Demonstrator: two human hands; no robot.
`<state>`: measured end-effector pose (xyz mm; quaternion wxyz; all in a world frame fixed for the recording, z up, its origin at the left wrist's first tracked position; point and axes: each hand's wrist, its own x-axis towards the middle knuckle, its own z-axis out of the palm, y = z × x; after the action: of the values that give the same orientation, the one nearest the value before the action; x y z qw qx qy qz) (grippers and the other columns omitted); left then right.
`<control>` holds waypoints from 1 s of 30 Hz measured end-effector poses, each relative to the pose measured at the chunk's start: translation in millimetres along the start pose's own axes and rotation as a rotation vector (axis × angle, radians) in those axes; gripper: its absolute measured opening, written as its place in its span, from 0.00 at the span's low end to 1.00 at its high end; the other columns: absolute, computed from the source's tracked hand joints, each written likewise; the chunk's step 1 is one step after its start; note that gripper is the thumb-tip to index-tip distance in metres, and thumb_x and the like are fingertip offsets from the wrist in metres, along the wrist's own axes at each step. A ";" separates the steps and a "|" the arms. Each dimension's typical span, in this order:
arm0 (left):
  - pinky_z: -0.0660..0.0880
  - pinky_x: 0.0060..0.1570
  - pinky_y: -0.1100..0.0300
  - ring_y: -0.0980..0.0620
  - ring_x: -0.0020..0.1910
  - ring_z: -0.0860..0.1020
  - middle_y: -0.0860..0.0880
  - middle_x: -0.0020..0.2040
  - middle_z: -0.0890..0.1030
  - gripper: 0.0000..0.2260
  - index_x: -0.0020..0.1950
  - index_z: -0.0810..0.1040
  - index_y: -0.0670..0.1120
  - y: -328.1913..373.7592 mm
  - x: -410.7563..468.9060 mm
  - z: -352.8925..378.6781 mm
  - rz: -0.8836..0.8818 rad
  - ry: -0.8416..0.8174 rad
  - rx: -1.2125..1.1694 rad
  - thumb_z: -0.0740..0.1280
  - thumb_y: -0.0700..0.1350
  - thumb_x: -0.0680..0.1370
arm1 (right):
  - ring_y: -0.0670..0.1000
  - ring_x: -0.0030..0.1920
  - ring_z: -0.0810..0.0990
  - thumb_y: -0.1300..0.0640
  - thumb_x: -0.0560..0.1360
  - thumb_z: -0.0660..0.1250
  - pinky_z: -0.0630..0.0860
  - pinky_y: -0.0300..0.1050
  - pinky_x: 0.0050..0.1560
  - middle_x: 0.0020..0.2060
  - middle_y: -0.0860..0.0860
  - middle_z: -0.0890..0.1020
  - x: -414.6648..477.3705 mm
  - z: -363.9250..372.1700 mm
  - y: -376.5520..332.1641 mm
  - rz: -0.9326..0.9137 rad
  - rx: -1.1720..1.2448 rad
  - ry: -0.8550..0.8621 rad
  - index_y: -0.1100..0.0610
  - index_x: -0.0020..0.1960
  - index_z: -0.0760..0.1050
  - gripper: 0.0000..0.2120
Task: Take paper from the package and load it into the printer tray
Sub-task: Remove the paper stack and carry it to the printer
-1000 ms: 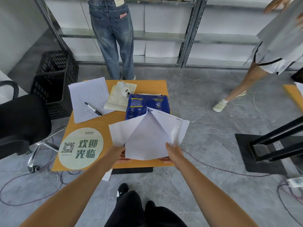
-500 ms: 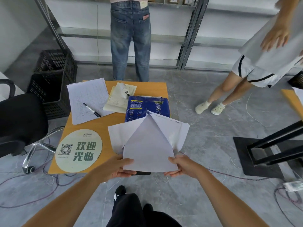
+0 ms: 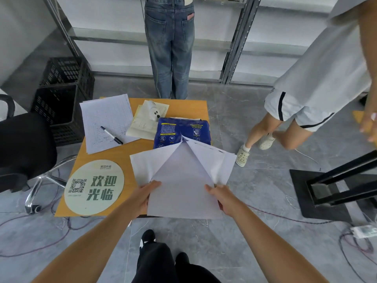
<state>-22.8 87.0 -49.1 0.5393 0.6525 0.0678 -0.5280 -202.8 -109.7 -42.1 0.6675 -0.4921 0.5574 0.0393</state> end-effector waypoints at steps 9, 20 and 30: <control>0.78 0.54 0.45 0.41 0.55 0.79 0.42 0.57 0.79 0.22 0.64 0.71 0.50 2.8 6.2 19.0 -0.047 0.074 0.016 0.69 0.57 0.74 | 0.57 0.48 0.83 0.51 0.72 0.74 0.80 0.47 0.47 0.53 0.58 0.84 11.0 8.2 -9.1 -0.033 0.086 0.009 0.64 0.59 0.77 0.22; 0.77 0.32 0.59 0.46 0.43 0.81 0.44 0.48 0.82 0.17 0.61 0.75 0.44 12.0 -46.0 6.3 0.043 -0.013 0.215 0.70 0.50 0.76 | 0.57 0.49 0.84 0.49 0.68 0.75 0.81 0.55 0.54 0.50 0.55 0.85 -45.2 20.5 6.2 -0.127 0.130 0.050 0.58 0.59 0.79 0.22; 0.78 0.43 0.53 0.43 0.49 0.80 0.42 0.52 0.81 0.15 0.63 0.73 0.44 4.9 -113.3 -21.6 0.085 -0.229 0.215 0.69 0.46 0.77 | 0.58 0.47 0.82 0.55 0.72 0.73 0.78 0.46 0.46 0.50 0.59 0.84 -140.1 40.1 18.2 -0.181 0.055 0.215 0.62 0.55 0.80 0.15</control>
<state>-55.4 156.2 37.4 0.4925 0.6442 -0.0786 -0.5798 -238.1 -2.8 52.1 0.6182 -0.5232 0.5797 -0.0894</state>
